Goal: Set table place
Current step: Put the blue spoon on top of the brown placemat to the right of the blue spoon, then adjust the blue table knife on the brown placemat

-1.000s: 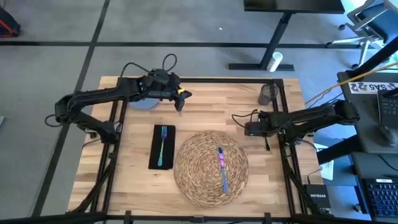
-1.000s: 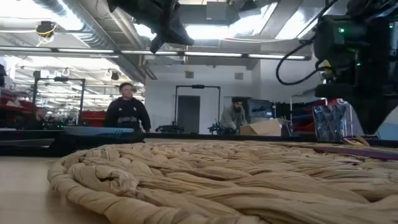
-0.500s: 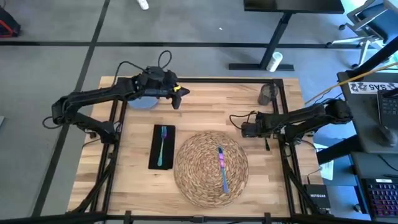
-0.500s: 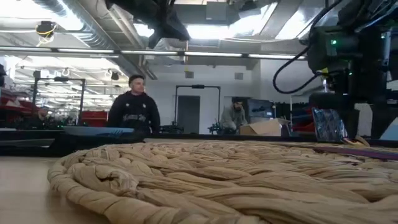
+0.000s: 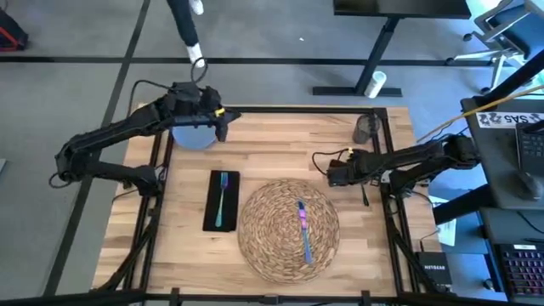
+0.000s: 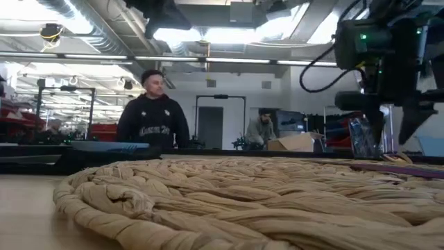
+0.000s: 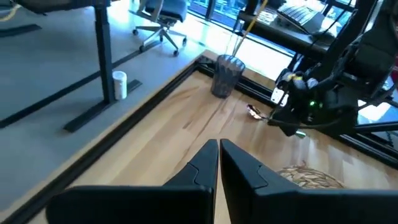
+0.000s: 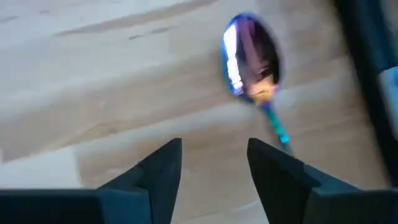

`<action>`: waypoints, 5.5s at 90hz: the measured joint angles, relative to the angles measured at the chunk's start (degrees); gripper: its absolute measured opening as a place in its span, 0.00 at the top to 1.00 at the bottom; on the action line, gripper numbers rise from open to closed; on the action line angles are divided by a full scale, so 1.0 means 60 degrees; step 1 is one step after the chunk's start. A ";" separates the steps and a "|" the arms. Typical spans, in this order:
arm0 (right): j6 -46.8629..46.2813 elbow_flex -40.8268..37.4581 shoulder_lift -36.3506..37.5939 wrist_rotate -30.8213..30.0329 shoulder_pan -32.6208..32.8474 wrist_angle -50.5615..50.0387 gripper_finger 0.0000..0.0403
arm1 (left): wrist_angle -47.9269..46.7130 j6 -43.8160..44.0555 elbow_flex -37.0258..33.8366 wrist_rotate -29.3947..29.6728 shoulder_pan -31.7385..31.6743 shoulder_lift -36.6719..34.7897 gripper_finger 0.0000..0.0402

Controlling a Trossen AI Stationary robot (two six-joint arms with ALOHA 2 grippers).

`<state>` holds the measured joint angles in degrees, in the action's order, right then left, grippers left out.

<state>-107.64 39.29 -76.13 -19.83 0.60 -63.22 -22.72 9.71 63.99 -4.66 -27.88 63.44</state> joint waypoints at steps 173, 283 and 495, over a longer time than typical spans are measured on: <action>0.3983 0.0523 -0.1233 0.1799 -0.0593 0.3839 0.98 | -0.1348 -0.0693 0.0004 -0.0004 -0.0316 -0.0117 1.00; -0.2282 0.1792 -0.1649 0.1231 0.5115 0.3785 0.98 | -0.1323 -0.0618 0.0002 -0.0004 -0.0313 -0.0113 1.00; -0.1556 0.4087 -0.3756 0.1710 0.5002 0.4504 0.79 | -0.1473 -0.0447 0.0004 -0.0001 -0.0298 -0.0029 1.00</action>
<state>-116.98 63.81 -98.66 -9.58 30.61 -36.20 -31.56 7.03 64.01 -4.67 -29.67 63.26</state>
